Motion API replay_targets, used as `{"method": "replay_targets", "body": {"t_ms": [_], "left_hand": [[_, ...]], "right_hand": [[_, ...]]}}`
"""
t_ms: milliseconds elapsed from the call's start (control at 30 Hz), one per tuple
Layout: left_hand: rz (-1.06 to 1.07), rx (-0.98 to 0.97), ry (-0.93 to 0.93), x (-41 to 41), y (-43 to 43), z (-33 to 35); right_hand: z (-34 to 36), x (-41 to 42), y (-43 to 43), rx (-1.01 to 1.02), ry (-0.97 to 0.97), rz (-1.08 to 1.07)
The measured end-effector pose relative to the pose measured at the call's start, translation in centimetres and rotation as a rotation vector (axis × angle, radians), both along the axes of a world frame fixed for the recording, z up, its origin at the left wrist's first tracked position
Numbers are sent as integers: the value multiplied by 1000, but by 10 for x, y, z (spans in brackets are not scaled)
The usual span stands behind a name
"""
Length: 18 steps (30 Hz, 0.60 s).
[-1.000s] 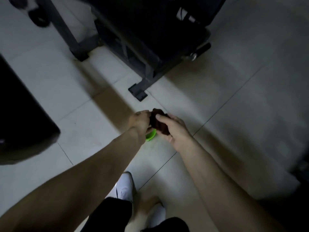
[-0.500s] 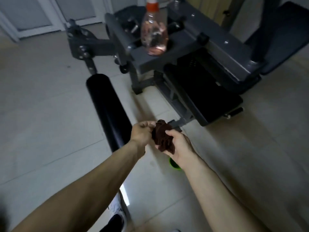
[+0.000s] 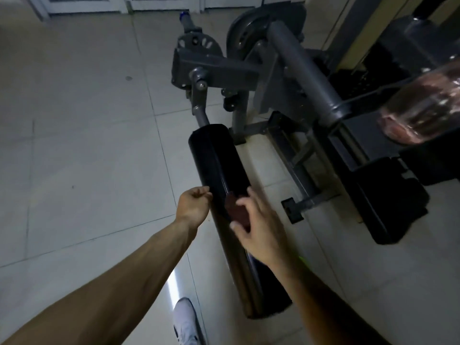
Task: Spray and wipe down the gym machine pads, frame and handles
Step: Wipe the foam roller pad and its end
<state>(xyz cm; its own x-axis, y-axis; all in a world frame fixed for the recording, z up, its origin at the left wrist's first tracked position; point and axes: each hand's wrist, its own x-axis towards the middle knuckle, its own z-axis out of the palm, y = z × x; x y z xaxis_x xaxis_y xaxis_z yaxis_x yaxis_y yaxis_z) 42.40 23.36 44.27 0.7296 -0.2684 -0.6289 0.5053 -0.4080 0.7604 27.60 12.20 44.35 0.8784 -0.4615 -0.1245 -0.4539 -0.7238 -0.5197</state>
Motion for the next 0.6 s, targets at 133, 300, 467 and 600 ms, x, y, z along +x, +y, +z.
{"method": "replay_targets", "body": {"t_ms": [133, 300, 467, 600], "left_hand": [[18, -9, 58, 29, -12, -13], [58, -17, 225, 51, -30, -33], [81, -105, 367, 57, -41, -44], [83, -105, 337, 55, -45, -49]], "right_hand": [[-28, 6, -7, -67, -16, 153], [-49, 33, -15, -136, -90, 295], [-57, 104, -36, -176, -285, 195], [-58, 190, -62, -155, -325, 107]]}}
